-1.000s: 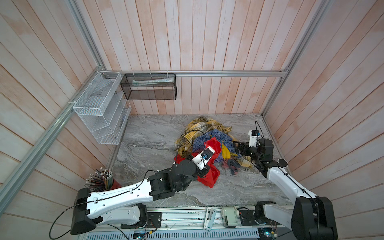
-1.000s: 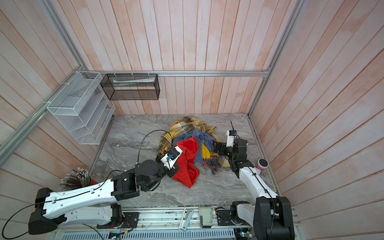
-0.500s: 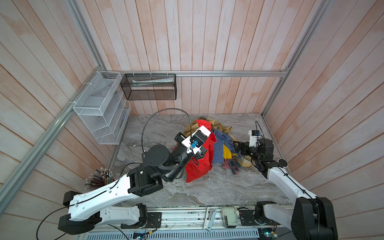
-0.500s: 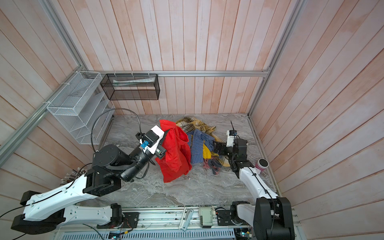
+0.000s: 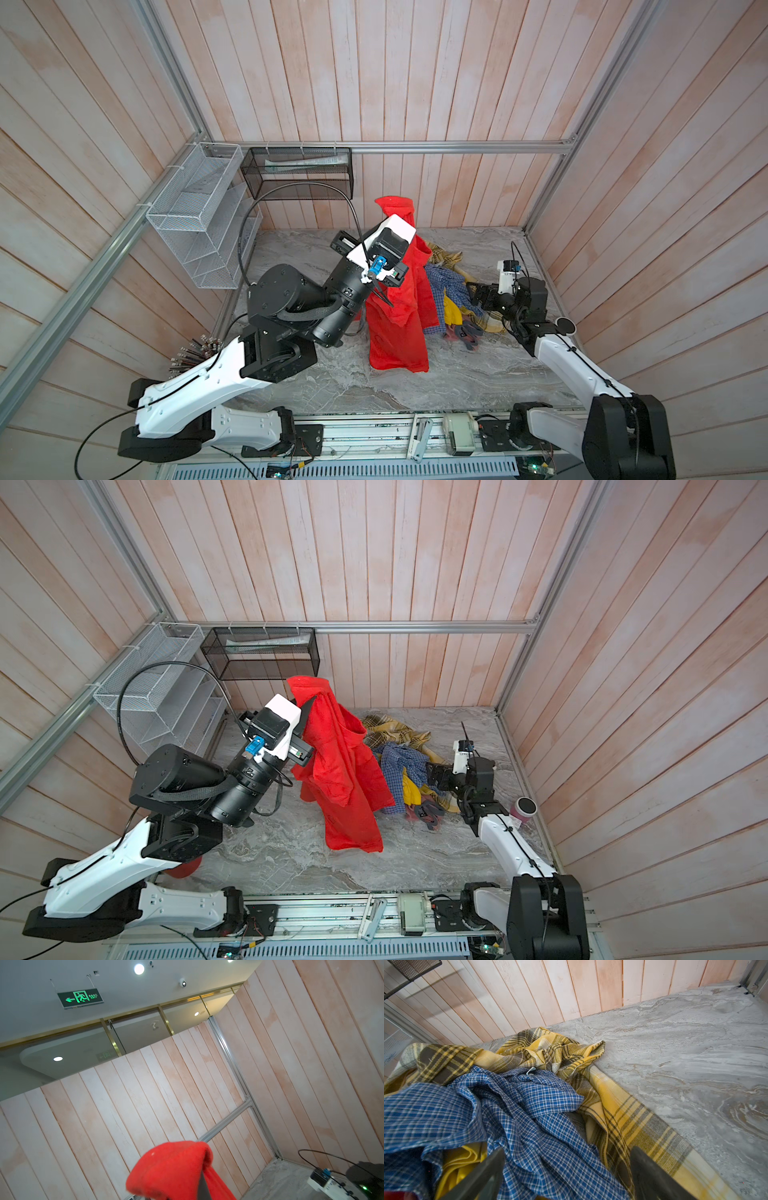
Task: Pick out a specific cloth from the pile
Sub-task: 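Lift the red cloth high with the left gripper, away from the pile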
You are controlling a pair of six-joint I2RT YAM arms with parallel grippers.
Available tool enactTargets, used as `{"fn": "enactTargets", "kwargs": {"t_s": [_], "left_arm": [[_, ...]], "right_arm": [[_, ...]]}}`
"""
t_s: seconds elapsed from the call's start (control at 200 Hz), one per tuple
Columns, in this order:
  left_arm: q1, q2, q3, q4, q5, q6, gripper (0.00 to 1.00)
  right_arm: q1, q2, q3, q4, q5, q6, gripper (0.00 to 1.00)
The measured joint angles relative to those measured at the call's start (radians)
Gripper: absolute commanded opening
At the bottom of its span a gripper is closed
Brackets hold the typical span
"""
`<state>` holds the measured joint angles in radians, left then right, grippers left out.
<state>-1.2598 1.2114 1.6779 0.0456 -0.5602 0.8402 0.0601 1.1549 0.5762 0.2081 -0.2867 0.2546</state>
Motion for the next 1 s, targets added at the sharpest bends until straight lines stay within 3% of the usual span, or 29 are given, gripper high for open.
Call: {"fn": "enactTargets", "kwargs": {"t_s": [0.165, 0.28, 0.625, 1.0], "left_arm": [[0.007, 0.035, 0.146, 0.016, -0.010, 0.076, 0.00], [0.068, 0.050, 0.224, 0.019, -0.011, 0.093, 0.00], [0.409, 0.109, 0.277, -0.071, 0.017, 0.025, 0.00], [0.822, 0.172, 0.291, -0.259, 0.169, -0.239, 0.00]], "right_arm": [[0.000, 0.000, 0.000, 0.000, 0.000, 0.002, 0.94], [0.000, 0.000, 0.000, 0.001, -0.002, 0.003, 0.94], [0.000, 0.000, 0.000, 0.001, -0.003, 0.003, 0.94], [0.000, -0.002, -0.007, 0.002, -0.003, 0.003, 0.94]]}}
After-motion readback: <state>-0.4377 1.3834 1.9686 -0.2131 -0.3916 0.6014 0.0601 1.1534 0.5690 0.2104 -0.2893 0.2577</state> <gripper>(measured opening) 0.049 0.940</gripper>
